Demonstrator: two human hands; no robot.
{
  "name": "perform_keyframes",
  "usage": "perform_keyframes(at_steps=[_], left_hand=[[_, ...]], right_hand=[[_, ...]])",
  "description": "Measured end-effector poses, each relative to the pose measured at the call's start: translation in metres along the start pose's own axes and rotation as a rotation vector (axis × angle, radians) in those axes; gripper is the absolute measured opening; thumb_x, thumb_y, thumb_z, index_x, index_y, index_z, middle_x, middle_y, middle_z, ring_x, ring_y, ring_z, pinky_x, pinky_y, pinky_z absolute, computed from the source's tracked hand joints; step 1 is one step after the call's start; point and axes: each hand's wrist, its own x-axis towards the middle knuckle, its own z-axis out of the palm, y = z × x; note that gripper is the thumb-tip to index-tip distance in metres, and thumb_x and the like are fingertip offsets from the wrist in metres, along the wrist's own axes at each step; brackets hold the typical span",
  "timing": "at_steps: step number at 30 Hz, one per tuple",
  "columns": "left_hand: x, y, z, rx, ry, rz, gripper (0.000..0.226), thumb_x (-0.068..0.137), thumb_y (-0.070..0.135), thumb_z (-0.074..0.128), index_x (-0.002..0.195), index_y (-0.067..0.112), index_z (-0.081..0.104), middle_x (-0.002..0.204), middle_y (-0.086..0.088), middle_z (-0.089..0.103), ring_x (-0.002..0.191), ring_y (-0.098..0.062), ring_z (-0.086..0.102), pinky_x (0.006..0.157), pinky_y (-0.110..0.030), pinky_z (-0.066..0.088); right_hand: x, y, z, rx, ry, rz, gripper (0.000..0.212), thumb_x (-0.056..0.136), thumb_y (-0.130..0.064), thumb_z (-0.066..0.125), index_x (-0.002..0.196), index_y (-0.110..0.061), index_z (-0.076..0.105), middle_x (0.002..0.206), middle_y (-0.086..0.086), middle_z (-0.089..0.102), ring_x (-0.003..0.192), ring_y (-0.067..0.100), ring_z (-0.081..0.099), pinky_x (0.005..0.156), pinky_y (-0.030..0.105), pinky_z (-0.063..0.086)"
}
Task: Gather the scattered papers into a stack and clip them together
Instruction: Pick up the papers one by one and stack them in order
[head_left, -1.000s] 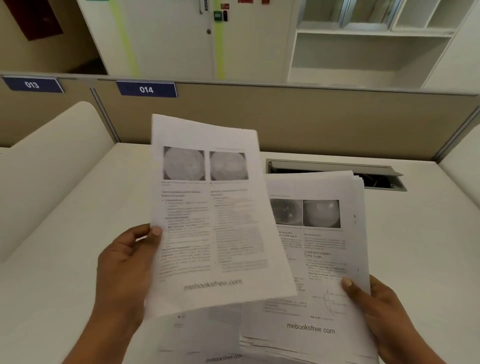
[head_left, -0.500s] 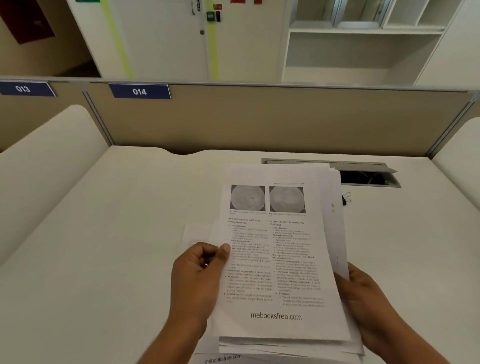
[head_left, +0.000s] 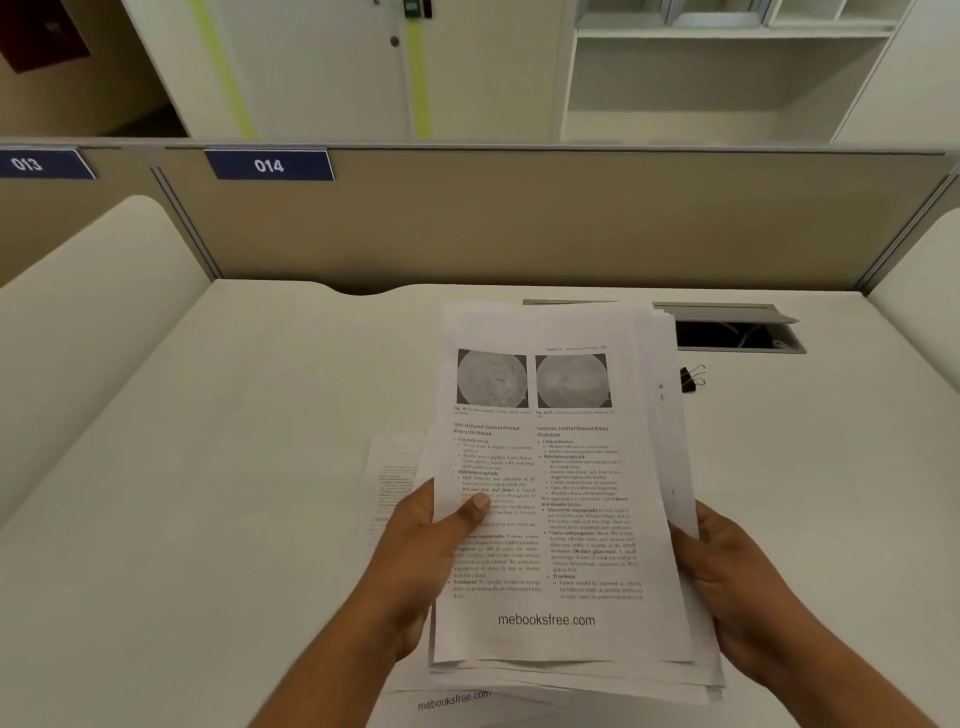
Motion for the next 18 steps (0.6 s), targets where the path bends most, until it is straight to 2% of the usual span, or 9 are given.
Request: perform_keyframes(at_steps=[2,6,7,11,15,18], left_hand=[[0.002,-0.002,0.001,-0.004,0.008,0.017,0.024,0.097,0.020,0.063,0.119,0.024,0.070,0.111,0.002,0.079,0.101,-0.022,0.076,0.089,-0.049,0.060],[0.004,-0.008,0.004,-0.014,0.037,0.034,0.021,0.096,0.016,0.064,0.115,0.022,0.071,0.107,0.001,0.080,0.094,-0.024,0.077,0.080,-0.046,0.063],[0.004,-0.010,0.004,-0.018,0.036,0.034,0.021,0.095,0.015,0.066,0.114,0.021,0.071,0.107,0.000,0.080,0.094,-0.024,0.078,0.080,-0.046,0.063],[0.002,-0.015,0.007,0.002,0.048,0.047,0.025,0.090,0.012,0.071,0.113,0.020,0.071,0.106,0.000,0.080,0.094,-0.022,0.078,0.081,-0.045,0.063],[0.000,-0.018,0.008,0.012,0.067,0.058,0.026,0.089,0.009,0.072,0.112,0.021,0.071,0.104,0.001,0.080,0.093,-0.021,0.078,0.078,-0.040,0.064],[-0.001,-0.019,0.007,0.028,0.063,0.073,0.028,0.088,0.010,0.073,0.113,0.022,0.071,0.106,0.003,0.080,0.095,-0.019,0.077,0.082,-0.040,0.064]], right_hand=[[-0.001,0.000,-0.001,-0.030,0.010,-0.016,0.036,0.086,-0.033,0.058,0.115,-0.014,0.070,0.104,0.013,0.078,0.092,0.033,0.076,0.071,0.041,0.062],[-0.002,0.005,-0.003,-0.039,0.073,-0.028,0.042,0.088,-0.054,0.048,0.111,-0.028,0.072,0.106,0.000,0.078,0.099,0.027,0.074,0.091,0.050,0.056],[-0.002,0.005,-0.003,-0.027,0.069,-0.020,0.042,0.089,-0.054,0.048,0.112,-0.028,0.072,0.108,0.000,0.078,0.101,0.028,0.073,0.092,0.052,0.055],[-0.003,0.005,0.002,0.007,0.014,0.004,0.037,0.084,-0.028,0.062,0.117,-0.013,0.068,0.109,0.012,0.077,0.095,0.032,0.075,0.072,0.041,0.063],[-0.002,0.008,0.002,-0.012,0.037,-0.010,0.047,0.071,-0.029,0.072,0.114,-0.009,0.069,0.105,0.015,0.078,0.091,0.035,0.076,0.067,0.039,0.062],[-0.003,0.009,0.002,-0.014,0.049,-0.030,0.043,0.073,-0.026,0.071,0.112,-0.008,0.069,0.102,0.016,0.078,0.087,0.035,0.076,0.065,0.039,0.063]])
